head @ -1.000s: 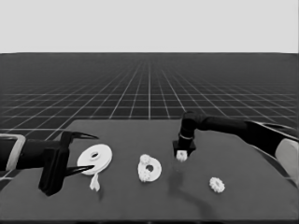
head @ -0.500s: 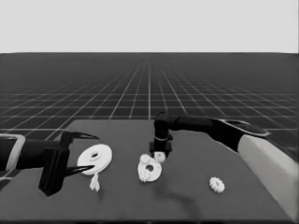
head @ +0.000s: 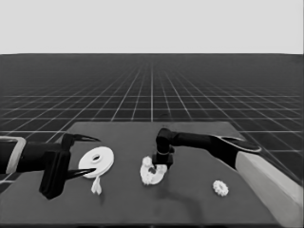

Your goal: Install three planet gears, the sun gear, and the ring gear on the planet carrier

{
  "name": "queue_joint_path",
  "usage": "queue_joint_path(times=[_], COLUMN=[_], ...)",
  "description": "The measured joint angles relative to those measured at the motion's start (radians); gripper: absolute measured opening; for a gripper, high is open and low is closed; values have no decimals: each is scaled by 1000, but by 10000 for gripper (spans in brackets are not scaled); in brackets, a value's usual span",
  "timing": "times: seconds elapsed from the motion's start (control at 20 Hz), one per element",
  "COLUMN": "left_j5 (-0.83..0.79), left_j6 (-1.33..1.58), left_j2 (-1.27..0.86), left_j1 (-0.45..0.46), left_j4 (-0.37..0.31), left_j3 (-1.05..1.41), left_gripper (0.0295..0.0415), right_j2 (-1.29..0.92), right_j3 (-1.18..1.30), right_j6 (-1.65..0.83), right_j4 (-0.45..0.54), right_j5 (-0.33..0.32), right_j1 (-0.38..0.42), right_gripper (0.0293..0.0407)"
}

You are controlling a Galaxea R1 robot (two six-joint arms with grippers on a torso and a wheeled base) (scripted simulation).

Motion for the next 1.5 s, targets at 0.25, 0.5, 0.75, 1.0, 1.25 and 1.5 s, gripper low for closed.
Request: queue_joint_path(times=[0.25,0.5,0.75,1.0,1.25,1.5], left_j5=[0,0,0,0,0,0], left_j6=[0,0,0,0,0,0], left_j2=[0,0,0,0,0,0], left_j1=[0,0,0,0,0,0], left_j4=[0,0,0,0,0,0], left_j3=[0,0,0,0,0,0], left_gripper=[385,385,385,385,385,385], right_j2=[0,0,-28,-29,-834,-881], right_j3=[-1,-1,100,102,687,663], right_j6=[0,0,59,60,-157,-228], right_j4=[-1,-1,132,143,141,147], right_j5=[0,0,-54,-56,-13,-1], right_j1=[-1,-1,143,152,140,140], right_gripper=[384,385,385,385,385,385])
